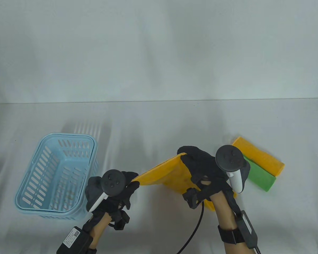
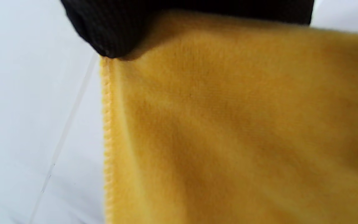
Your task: Roll square towel into towel roll
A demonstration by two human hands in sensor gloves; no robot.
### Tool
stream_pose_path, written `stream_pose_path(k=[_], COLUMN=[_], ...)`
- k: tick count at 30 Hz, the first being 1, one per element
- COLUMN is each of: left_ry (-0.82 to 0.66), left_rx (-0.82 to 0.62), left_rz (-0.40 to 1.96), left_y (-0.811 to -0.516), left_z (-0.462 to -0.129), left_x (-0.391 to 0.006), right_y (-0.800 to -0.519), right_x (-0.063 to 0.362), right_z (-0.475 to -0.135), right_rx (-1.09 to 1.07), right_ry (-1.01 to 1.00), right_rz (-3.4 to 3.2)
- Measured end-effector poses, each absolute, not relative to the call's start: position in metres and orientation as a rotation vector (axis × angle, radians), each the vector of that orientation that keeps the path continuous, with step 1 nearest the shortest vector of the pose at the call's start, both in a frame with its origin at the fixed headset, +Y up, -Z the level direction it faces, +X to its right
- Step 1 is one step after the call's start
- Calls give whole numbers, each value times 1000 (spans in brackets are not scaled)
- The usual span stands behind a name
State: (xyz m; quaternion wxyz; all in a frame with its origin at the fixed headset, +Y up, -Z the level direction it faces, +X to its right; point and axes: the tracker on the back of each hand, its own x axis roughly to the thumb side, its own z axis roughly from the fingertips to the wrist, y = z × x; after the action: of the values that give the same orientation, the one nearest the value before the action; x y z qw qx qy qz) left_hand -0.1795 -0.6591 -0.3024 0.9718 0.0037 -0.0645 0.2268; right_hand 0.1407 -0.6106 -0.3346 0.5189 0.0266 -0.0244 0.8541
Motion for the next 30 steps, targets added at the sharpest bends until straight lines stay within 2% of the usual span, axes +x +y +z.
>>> stream_pose_path(k=[8, 18, 24, 30], left_ry=[-118, -169, -178, -226], left_rx=[26, 64, 85, 141], left_rz=[649, 733, 796, 829], left_y=[-642, -554, -516, -487], left_z=[-300, -318, -322, -311], left_x=[-195, -194, -191, -191], right_y=[-599, -533, -504, -483], right_x=[149, 173, 179, 181], right_z=[-326, -327, -318, -301], right_rx=[-12, -17, 2, 44], right_ry=[-68, -49, -69, -61], right_rz=[2002, 2105, 2059, 1983])
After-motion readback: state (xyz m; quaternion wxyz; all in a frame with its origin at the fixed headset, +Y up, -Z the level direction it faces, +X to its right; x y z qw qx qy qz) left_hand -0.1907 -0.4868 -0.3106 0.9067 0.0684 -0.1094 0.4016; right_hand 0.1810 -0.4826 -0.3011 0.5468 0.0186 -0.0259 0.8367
